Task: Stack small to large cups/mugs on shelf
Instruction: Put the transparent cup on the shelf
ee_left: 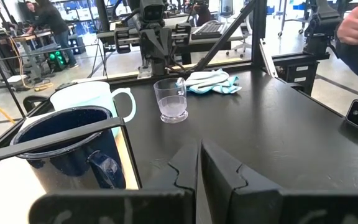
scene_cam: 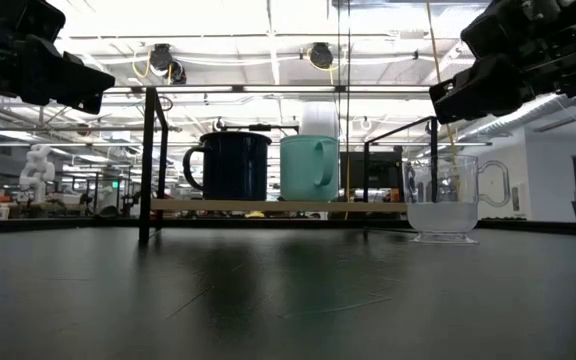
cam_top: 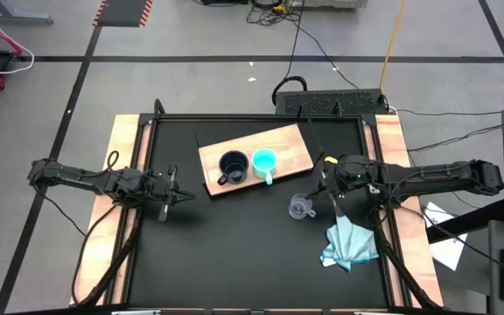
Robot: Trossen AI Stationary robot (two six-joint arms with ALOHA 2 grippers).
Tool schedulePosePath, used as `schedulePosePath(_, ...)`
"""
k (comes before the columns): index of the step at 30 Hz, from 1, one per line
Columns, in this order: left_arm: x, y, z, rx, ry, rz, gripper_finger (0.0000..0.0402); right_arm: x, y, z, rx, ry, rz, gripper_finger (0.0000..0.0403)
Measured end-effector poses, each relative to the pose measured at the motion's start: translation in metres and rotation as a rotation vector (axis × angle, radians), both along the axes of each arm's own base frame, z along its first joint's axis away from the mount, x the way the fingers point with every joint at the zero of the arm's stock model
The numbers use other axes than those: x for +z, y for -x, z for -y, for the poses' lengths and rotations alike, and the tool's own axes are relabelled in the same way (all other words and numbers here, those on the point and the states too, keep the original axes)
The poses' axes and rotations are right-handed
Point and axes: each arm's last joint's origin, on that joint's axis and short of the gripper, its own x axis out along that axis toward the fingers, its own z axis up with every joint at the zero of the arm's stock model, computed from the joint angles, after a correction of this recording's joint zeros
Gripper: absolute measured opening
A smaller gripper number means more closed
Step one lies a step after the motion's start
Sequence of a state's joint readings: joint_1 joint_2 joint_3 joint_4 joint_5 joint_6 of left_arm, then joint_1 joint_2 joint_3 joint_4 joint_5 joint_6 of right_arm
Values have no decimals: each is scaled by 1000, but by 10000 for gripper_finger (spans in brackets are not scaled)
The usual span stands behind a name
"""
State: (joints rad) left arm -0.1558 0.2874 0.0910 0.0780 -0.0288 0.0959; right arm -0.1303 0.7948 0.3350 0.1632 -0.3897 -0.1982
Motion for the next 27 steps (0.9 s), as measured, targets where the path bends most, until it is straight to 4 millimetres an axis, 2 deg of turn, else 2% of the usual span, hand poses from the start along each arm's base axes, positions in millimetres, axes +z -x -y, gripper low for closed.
schedulePosePath(8,0,0,0,0,2,0,24,6,-2,-4,13,-48,37,3)
schedulePosePath(16,0,0,0,0,0,0,24,38,-16,-6,20,-68,22,57)
schedulePosePath(22,0,0,0,0,0,0,24,57,-30,-4,23,-47,-113,103)
schedulePosePath(27,0,0,0,0,0,0,24,58,-44,-1,-25,-27,-316,123)
